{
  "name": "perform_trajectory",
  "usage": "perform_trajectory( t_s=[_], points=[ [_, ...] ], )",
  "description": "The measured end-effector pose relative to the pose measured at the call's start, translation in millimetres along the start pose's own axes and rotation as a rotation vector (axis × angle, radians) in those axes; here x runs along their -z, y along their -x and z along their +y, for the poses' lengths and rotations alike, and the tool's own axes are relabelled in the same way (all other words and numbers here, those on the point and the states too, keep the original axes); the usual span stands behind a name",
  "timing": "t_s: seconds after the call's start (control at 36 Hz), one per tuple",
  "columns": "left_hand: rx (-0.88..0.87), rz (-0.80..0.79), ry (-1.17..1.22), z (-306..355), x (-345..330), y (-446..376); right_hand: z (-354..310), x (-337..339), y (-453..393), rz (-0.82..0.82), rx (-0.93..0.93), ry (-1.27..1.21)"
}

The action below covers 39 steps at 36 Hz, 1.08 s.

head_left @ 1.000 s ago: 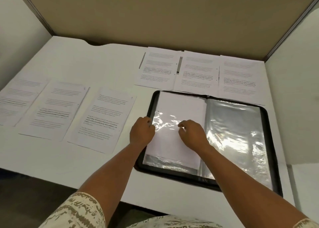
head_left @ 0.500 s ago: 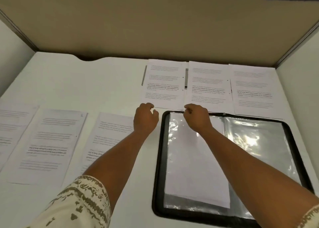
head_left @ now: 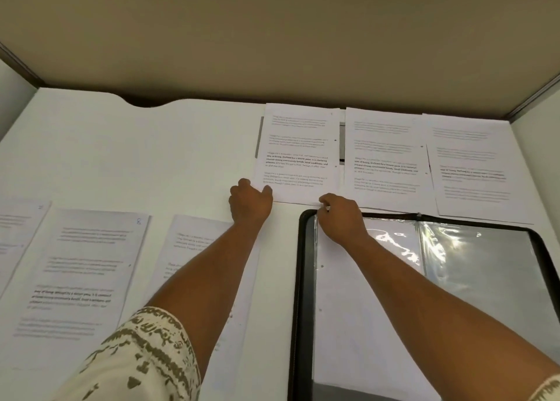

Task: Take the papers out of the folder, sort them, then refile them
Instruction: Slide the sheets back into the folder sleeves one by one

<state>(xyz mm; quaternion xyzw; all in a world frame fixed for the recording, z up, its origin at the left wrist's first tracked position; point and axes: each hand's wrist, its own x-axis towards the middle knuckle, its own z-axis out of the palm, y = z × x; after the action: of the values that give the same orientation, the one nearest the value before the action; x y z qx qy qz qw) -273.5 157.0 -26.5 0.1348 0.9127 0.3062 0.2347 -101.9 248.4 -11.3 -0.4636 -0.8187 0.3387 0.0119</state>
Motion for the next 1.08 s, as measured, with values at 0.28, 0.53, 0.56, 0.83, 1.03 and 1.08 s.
perform_trajectory(
  t_s=[0.28, 0.53, 0.56, 0.83, 1.03, 1.08],
  points=[
    [0.017, 0.042, 0.147, -2.6, -3.1, -2.4, 0.9, -5.1, 2.9, 0.03, 0.053, 0.004],
    [-0.014, 0.119, 0.537, -0.7, 13.6, 15.8, 2.5, 8.9, 30.5, 0.139, 0.056, -0.239],
    [0.004, 0.125, 0.589, -1.4, 16.2, 19.7, 4.0, 11.0, 34.5, 0.161, 0.053, -0.267],
    [0.094, 0.135, 0.808, -25.8, 28.6, 89.1, 31.7, 34.3, 77.2, 0.13, -0.182, -0.798],
    [0.1, 0.045, 0.863, -48.8, 22.5, 159.2, 54.0, 51.8, 117.1, -0.031, -0.328, -1.132],
    [0.109, 0.02, 0.883, -54.4, 18.8, 179.9, 64.6, 57.6, 126.6, -0.062, -0.334, -1.151]
  ],
)
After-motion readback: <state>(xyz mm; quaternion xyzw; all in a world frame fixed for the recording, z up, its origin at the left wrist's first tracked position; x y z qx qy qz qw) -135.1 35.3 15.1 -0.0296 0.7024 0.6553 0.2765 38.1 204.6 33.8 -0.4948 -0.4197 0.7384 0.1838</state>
